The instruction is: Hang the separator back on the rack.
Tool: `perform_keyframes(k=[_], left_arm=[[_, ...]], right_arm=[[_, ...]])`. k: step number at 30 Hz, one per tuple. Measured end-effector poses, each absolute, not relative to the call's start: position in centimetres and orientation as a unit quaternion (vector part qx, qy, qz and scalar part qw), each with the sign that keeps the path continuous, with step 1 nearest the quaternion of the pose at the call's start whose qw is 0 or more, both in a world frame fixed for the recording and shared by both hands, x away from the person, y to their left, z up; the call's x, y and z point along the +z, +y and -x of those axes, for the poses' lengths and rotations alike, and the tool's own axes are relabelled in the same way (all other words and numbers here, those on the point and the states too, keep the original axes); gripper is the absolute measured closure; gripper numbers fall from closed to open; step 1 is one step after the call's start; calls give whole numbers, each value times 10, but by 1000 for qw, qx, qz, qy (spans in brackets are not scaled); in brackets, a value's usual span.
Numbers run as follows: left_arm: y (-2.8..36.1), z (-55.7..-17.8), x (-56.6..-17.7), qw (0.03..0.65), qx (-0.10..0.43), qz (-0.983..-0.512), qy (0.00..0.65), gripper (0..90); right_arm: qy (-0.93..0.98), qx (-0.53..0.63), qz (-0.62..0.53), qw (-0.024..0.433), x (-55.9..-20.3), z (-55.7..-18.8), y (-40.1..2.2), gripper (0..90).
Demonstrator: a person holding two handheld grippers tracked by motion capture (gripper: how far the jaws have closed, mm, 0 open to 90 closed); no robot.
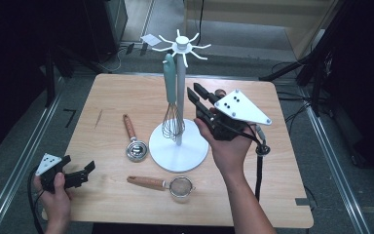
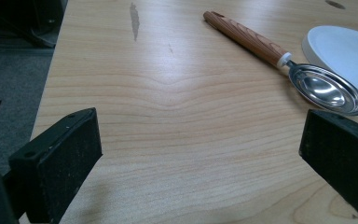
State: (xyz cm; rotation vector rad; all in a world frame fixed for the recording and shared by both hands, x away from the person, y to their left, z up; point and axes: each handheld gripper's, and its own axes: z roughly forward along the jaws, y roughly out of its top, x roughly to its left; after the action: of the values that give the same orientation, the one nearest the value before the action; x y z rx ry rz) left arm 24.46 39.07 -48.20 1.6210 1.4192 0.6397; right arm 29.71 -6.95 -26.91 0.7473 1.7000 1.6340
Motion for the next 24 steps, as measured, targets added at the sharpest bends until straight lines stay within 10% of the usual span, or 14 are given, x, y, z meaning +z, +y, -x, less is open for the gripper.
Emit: perform_keyframes(k=[24], left_arm=[[373, -238, -471, 422, 297, -639, 570, 208]], right_arm=[[688, 566, -357, 282, -376, -278, -112, 698]])
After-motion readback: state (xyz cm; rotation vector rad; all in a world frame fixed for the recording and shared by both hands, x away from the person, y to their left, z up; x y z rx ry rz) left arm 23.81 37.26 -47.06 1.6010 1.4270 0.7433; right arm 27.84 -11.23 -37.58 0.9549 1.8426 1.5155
